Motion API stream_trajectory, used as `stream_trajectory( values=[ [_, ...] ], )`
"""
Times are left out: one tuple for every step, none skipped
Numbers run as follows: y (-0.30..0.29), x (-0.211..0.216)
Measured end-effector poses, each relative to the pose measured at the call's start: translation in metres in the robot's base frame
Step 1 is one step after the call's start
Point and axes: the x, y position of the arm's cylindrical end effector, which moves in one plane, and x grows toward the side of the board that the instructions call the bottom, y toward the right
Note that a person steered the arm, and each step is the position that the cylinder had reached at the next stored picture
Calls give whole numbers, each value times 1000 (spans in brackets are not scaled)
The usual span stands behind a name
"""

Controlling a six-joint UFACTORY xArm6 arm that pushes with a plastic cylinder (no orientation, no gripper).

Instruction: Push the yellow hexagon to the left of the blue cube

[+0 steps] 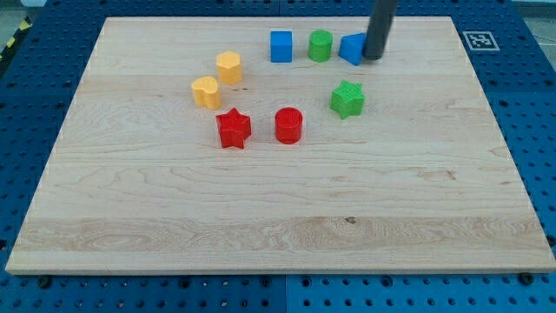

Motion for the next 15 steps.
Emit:
stream_trajectory(
  values=[
    [-28, -3],
    [-16, -3],
    [15, 21],
    [23, 57],
    [-13, 59],
    [-91, 59],
    [-133, 60],
    [-177, 60],
    [-218, 60],
    [-233, 54],
    [-235, 19],
    [-237, 7],
    [-274, 7],
    [-306, -13],
    [-302, -34]
  ],
)
